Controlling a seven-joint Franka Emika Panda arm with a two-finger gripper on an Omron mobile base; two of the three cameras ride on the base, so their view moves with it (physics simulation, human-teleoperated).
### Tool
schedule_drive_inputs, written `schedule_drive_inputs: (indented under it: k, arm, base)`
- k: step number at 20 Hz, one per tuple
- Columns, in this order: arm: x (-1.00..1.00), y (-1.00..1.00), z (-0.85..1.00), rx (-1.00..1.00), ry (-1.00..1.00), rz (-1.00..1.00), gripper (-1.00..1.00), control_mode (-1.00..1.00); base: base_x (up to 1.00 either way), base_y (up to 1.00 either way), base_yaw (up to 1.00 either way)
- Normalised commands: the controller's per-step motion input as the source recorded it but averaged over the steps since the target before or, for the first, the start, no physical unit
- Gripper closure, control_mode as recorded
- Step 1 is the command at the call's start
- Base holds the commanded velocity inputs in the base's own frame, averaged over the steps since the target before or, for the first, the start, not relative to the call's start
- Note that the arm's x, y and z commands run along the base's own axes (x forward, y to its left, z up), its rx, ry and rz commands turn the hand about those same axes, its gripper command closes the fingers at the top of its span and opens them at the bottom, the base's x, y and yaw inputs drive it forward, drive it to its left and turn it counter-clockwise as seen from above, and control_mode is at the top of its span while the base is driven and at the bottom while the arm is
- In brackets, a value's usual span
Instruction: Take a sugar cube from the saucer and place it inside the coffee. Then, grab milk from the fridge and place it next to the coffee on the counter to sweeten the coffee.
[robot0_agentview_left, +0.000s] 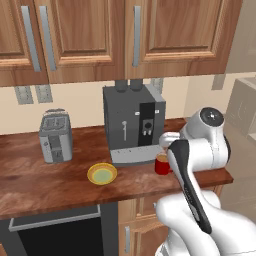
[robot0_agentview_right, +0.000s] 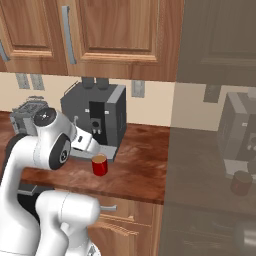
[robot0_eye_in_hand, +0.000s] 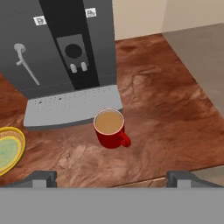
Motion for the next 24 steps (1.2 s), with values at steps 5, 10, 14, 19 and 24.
schedule_drive_inputs:
  k: [5, 10, 14, 19, 24]
  arm:
    - [0.0, 0.0, 0.0, 0.0, 0.0, 0.0, -1.0, 1.0]
    - [0.0, 0.0, 0.0, 0.0, 0.0, 0.0, -1.0, 1.0]
    - [0.0, 0.0, 0.0, 0.0, 0.0, 0.0, -1.0, 1.0]
    - [0.0, 0.0, 0.0, 0.0, 0.0, 0.0, -1.0, 1.0]
    - [0.0, 0.0, 0.0, 0.0, 0.0, 0.0, -1.0, 1.0]
  base:
    - [-0.58, 0.0, 0.04]
    - [-0.95, 0.25, 0.29]
    - [-0.29, 0.59, 0.67]
    - [0.0, 0.51, 0.87]
    - [0.02, 0.31, 0.88]
